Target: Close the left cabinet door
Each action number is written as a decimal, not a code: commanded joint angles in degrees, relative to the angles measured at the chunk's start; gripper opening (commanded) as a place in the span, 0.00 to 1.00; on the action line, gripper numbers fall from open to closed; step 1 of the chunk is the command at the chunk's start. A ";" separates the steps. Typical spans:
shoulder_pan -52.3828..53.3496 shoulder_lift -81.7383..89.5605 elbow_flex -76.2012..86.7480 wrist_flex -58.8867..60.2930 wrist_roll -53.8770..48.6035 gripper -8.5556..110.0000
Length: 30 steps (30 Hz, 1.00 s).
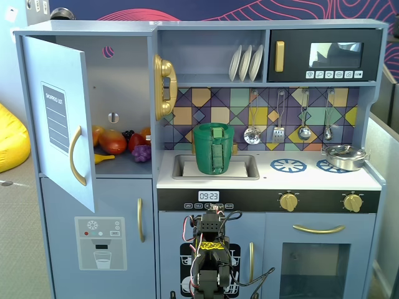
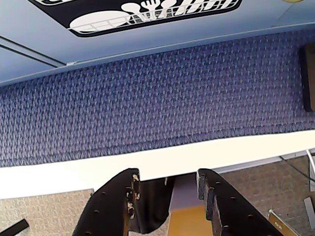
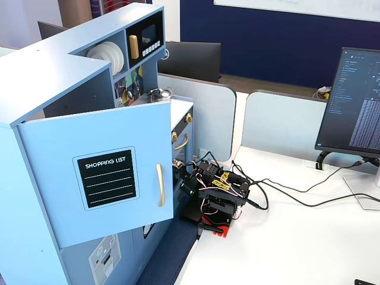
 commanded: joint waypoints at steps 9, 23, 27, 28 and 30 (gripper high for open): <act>2.72 -0.35 0.18 10.55 -0.26 0.07; -41.92 -5.71 -11.25 -18.98 1.23 0.07; -58.27 -10.37 -12.48 -32.78 -9.23 0.07; -61.96 -11.69 -12.48 -35.86 -10.99 0.07; -68.82 -14.77 -11.87 -44.30 -13.71 0.07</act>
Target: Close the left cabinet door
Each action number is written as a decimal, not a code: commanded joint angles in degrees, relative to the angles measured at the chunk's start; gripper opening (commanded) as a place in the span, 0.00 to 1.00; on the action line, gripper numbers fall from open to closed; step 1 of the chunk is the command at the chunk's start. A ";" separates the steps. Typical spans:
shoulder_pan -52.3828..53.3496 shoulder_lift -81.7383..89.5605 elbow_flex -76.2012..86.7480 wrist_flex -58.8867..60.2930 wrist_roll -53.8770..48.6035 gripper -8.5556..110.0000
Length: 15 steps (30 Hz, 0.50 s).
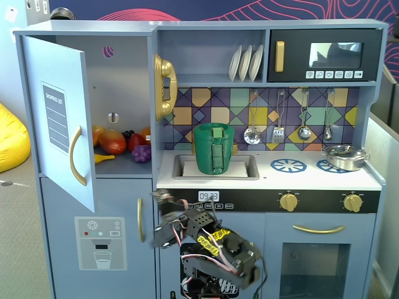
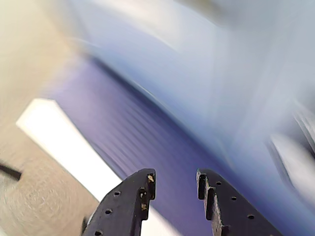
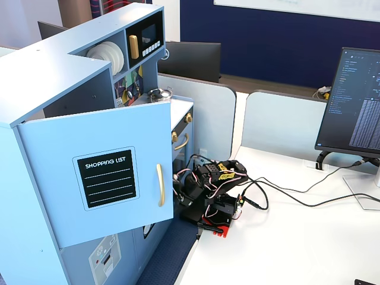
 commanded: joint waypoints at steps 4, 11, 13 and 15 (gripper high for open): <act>-24.43 -13.62 -4.04 -27.60 -10.11 0.07; -39.55 -24.61 -6.77 -42.54 -13.89 0.07; -42.98 -27.51 -7.47 -47.11 -16.00 0.07; -45.26 -29.97 -8.88 -49.22 -17.84 0.07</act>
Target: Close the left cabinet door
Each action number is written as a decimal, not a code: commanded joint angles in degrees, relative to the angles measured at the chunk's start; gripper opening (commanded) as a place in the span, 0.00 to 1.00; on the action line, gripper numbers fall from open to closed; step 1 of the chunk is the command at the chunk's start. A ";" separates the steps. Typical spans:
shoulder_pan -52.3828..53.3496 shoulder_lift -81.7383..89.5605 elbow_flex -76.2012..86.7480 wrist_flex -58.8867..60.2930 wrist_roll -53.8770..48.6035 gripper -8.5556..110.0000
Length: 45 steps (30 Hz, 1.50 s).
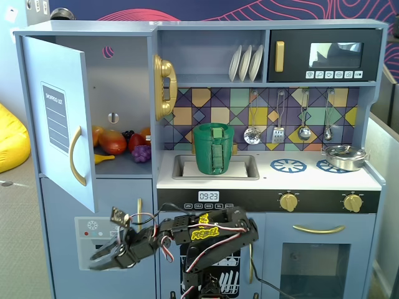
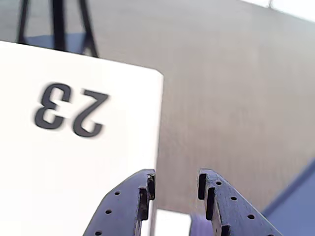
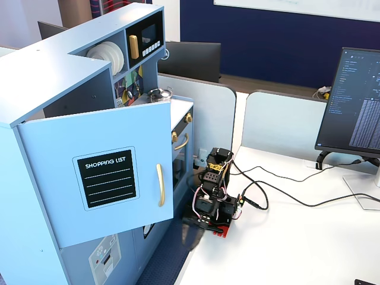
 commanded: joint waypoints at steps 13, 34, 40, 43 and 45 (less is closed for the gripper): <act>-8.96 -28.92 -37.88 -7.65 -12.74 0.07; 14.06 -30.32 -51.77 2.64 -19.16 0.07; 24.08 -27.86 -50.54 2.02 -20.30 0.07; 30.76 -27.69 -50.98 0.53 -20.57 0.07; 35.24 -28.04 -52.03 0.26 -20.74 0.07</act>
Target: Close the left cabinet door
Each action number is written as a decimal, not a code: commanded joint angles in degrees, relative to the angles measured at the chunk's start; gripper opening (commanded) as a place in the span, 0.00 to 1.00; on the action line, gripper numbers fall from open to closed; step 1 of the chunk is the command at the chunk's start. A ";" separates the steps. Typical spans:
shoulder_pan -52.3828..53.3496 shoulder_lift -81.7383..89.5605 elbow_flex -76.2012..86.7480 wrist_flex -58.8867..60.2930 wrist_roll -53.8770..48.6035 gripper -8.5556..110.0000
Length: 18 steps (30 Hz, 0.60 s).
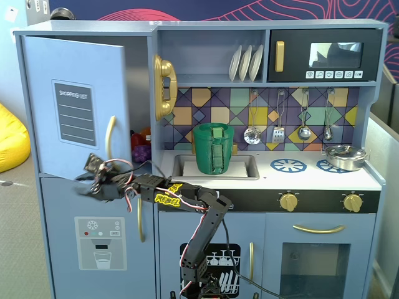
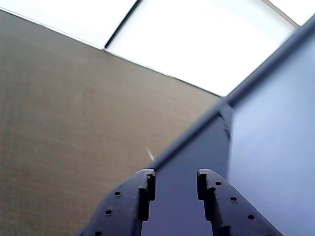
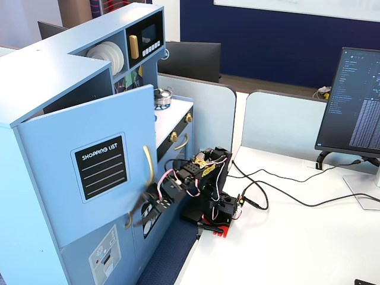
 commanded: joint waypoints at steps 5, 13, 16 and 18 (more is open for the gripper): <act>16.44 2.81 -5.10 -1.85 0.70 0.07; 19.42 6.68 -0.88 -2.11 2.02 0.07; 16.08 14.50 5.01 2.64 6.50 0.07; 15.38 21.01 10.46 7.73 9.40 0.07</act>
